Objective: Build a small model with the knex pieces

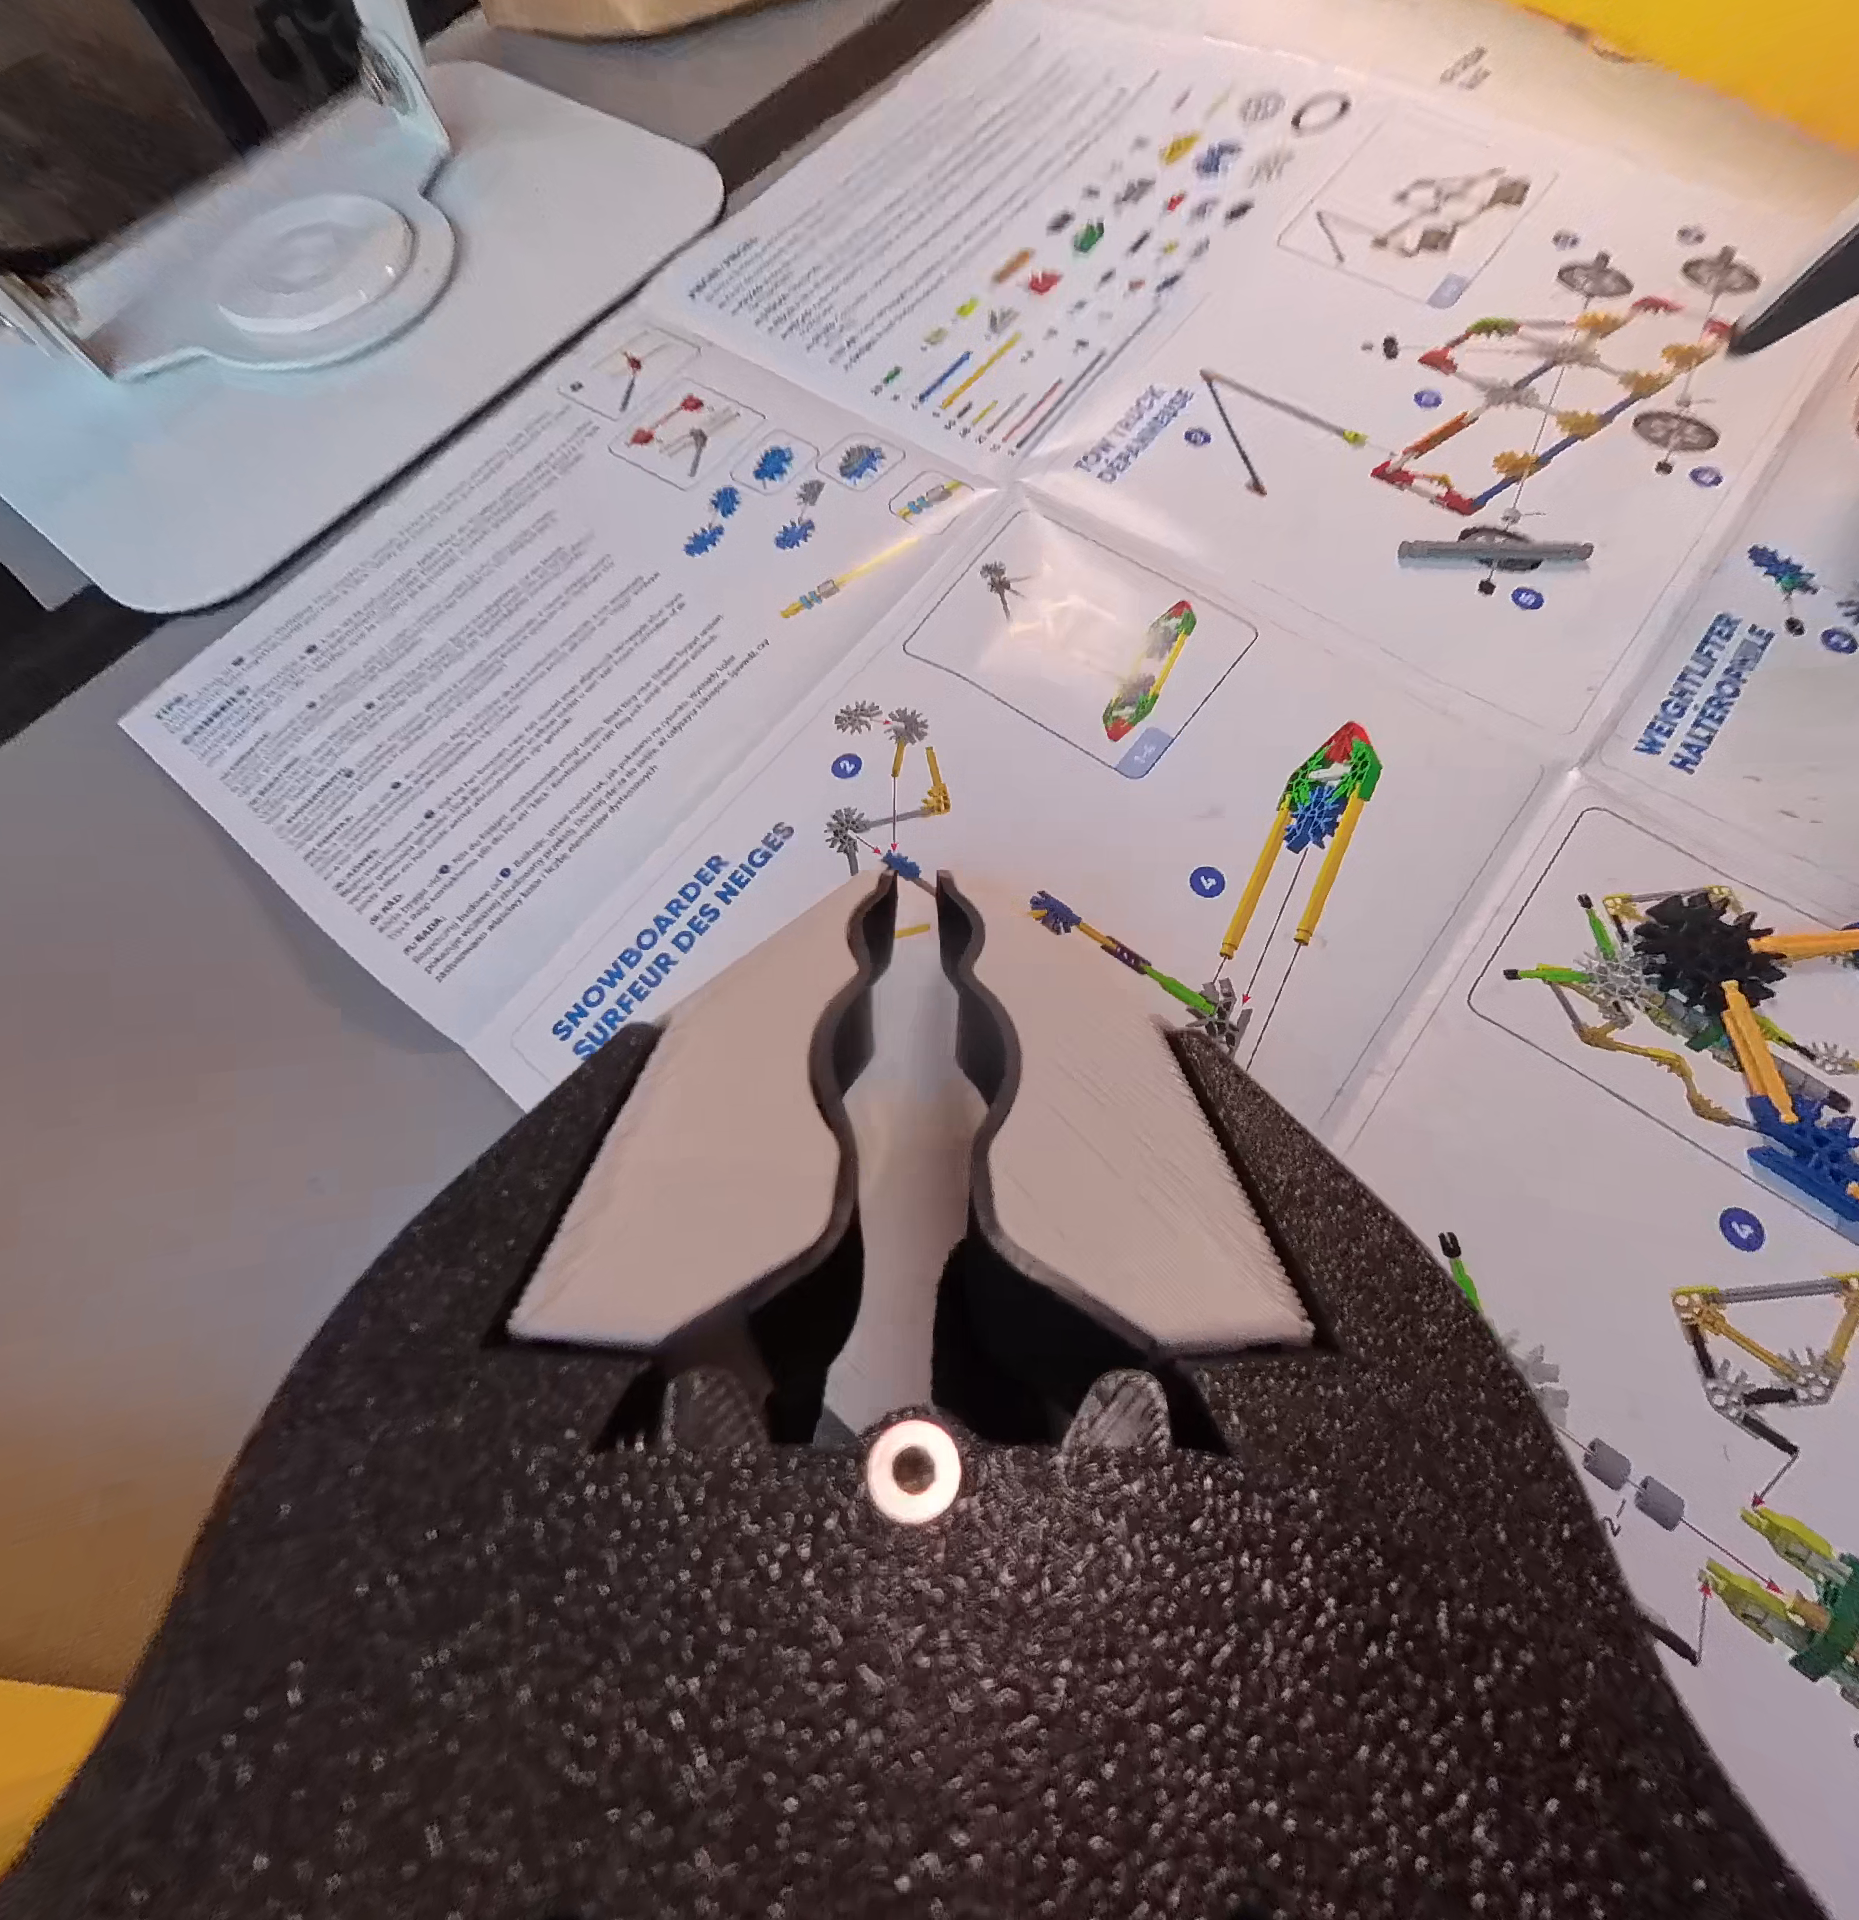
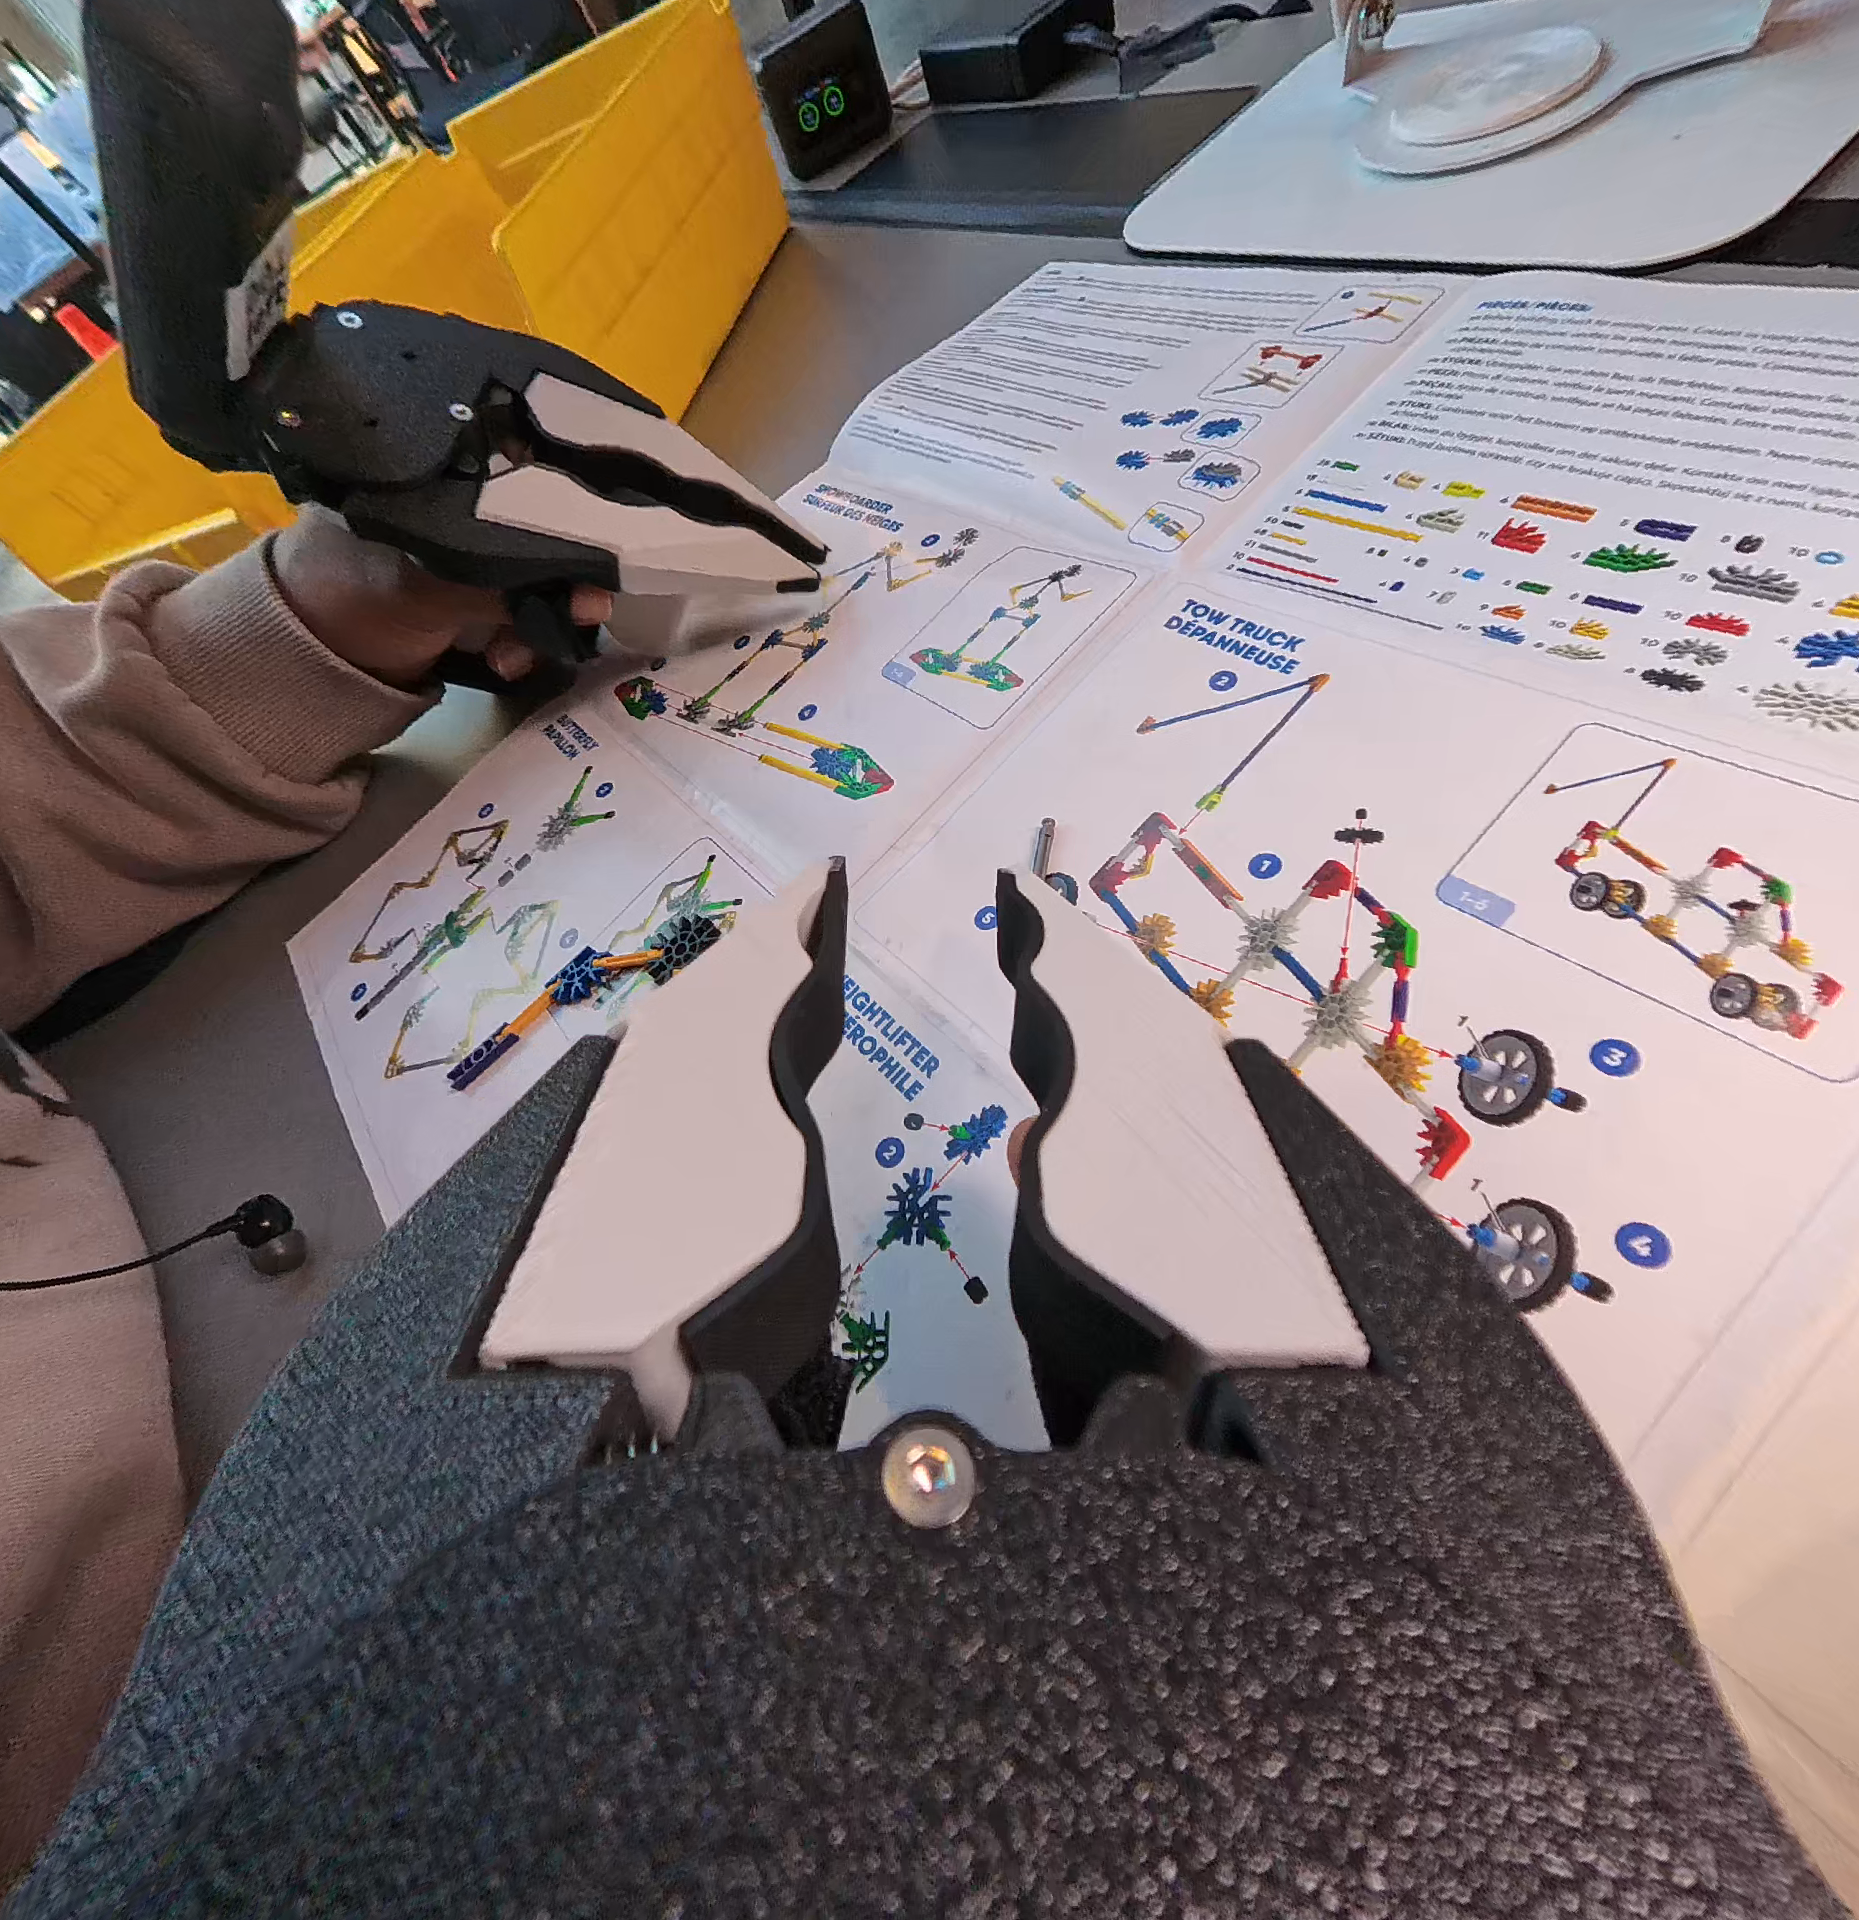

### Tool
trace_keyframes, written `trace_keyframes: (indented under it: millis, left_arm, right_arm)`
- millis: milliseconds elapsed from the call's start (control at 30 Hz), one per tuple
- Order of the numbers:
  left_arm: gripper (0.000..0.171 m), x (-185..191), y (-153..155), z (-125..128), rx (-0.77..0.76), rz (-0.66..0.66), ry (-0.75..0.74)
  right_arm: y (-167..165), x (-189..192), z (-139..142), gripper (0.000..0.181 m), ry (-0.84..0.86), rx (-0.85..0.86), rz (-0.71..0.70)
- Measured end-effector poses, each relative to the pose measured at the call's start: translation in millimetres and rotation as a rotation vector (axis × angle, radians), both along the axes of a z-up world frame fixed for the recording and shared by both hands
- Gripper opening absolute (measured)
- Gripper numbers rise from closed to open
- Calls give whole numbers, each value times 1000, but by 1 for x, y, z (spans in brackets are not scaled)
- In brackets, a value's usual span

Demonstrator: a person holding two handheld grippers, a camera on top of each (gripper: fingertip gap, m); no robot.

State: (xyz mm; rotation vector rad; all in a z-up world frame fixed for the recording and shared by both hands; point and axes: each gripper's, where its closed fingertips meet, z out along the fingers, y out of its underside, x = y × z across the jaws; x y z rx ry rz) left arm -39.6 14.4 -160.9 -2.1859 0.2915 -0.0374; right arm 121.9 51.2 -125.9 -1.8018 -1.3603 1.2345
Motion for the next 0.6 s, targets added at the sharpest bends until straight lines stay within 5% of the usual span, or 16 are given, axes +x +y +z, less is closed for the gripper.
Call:
trace_keyframes:
  millis: [333,600]
  left_arm:
    - [52,-2,-8,53,260,110,-79]
    - [56,8,-26,62,289,185,-167]
  right_arm:
    - [7,2,4,59,-39,273,-120]
    - [12,7,19,62,-7,331,-178]
